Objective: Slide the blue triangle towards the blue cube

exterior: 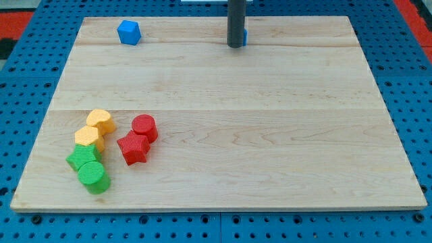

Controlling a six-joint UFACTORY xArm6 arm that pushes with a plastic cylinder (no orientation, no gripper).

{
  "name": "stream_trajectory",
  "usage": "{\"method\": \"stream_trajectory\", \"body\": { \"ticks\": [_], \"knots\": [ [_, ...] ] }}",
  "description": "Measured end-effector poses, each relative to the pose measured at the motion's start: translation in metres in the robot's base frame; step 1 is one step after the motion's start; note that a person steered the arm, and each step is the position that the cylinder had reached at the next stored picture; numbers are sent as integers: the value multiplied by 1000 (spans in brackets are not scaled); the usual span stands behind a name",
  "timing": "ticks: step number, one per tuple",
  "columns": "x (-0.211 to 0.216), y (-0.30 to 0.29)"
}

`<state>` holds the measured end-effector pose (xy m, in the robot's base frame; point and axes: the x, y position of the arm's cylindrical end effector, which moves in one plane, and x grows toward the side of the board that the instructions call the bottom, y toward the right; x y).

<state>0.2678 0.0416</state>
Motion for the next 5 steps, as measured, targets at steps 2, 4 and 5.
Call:
{"method": "stream_trajectory", "body": {
  "ticks": [2, 4, 5],
  "knots": [
    [-3, 30],
    [-34, 57],
    [-51, 40]
  ]
}}
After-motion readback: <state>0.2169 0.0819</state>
